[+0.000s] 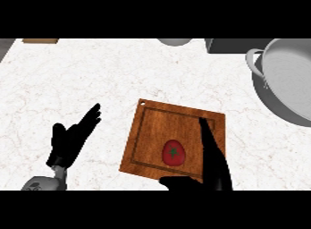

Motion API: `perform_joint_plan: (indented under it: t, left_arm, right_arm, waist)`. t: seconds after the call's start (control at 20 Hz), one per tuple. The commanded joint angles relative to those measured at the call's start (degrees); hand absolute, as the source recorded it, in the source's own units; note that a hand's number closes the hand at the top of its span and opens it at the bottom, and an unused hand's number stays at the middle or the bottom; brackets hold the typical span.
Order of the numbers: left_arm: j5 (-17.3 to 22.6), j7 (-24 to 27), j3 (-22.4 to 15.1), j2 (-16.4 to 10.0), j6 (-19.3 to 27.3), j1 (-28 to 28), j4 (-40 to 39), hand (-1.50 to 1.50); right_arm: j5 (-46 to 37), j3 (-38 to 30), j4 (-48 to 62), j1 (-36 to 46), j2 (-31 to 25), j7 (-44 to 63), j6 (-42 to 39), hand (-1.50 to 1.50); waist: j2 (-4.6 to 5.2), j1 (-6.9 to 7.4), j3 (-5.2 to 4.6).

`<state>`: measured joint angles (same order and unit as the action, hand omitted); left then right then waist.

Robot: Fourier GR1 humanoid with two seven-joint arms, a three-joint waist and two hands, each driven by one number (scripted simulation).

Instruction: Pick the tomato from the cutting board and place it in the pot

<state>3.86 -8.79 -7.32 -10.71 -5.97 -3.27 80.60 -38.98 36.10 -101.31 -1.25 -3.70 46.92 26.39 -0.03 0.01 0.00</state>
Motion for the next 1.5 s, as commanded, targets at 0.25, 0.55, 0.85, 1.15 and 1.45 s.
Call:
perform_joint_plan:
  t: [0.25, 0.55, 0.85, 1.15, 1.45]
  left_arm:
    - [-0.44, 0.36, 1.39, 0.14, -1.5, -0.61, -1.55, 0.0]
    - [-3.3, 1.09, 0.36, 2.69, 0.56, -1.3, -2.11, 0.0]
    - [-2.41, 0.72, 2.16, 2.23, -1.62, -1.64, -2.92, 0.0]
    - [-2.03, 1.49, 3.41, 1.32, -3.32, -2.07, -2.94, 0.0]
    - [-2.82, 0.22, 2.95, 2.36, -2.8, -0.28, -1.8, 0.0]
  right_arm:
    - [16.9, -4.5, 0.33, -4.47, -0.54, -20.17, 2.83, -1.5]
    - [24.88, -3.4, 9.54, -4.6, 3.61, -32.24, 7.66, -1.5]
    - [38.55, -7.57, 20.11, -0.1, 3.68, -41.43, 5.72, -1.5]
    - [31.7, -0.58, 31.46, 4.75, 3.69, -46.59, 9.46, 1.5]
    - [46.71, -2.99, 35.8, 3.72, 3.66, -59.84, 7.55, 1.5]
  waist:
    - [0.02, 0.02, 0.04]
    - [0.04, 0.05, 0.02]
    - [0.12, 0.14, 0.04]
    - [0.24, 0.64, -0.03]
    - [0.16, 0.57, 0.07]
